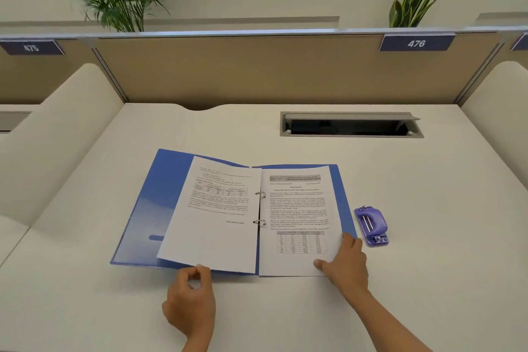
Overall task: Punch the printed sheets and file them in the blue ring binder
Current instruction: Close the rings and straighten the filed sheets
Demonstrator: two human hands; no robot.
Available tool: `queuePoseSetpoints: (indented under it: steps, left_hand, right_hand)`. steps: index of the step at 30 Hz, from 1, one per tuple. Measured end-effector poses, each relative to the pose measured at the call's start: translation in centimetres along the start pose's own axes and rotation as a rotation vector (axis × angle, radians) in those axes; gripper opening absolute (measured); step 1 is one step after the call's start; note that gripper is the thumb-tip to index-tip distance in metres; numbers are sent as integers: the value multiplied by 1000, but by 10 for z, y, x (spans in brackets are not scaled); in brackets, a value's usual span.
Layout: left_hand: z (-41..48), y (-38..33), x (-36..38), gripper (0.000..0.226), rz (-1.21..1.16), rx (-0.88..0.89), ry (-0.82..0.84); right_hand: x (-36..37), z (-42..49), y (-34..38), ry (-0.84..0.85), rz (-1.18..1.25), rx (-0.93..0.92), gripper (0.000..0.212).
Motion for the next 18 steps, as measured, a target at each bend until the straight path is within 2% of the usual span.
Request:
queuePoseSetpoints:
  steps: [3,6,7,8,10,11,13,16,18]
  left_hand:
    - [-3,-3,0,24,-31,-27,-23]
    - [3,-9,-2,29,-124,-170,-131]
    - [7,-12,-3,29,-151,-169,-182]
    - [11,-18,-4,30,-173,-117,-222]
    - [19,-33,-1,33,-209,106,-217]
    - [22,-41,3,31,-240,219,-161]
    - [26,-61,14,24,-341,344,60]
    - [23,-92,31,16,-476,315,534]
    - [17,-113,39,26,-493,268,789]
  right_hand:
    - [-5,-4,1,-79,-102,-7,95]
    - [-7,-6,1,-88,-33,-34,89]
    - [-8,-7,1,-80,14,-42,83]
    - [-8,-9,1,-69,66,-49,77]
    - [-11,-12,3,-50,187,-63,65]
    - [-12,-15,5,-33,242,-78,61]
    - [-14,-20,11,35,321,-123,58]
    - [-18,-31,23,140,377,-228,59]
    - [-20,-41,31,216,408,-304,60]
Point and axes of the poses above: each hand's wrist, its own z-axis towards the middle knuckle, its own x-axis out of the palm, y = z × x, the point moved 1 cm from there along z, towards the middle knuckle, and after that the axes turned 14 degrees about x, right-handed, at the moved point
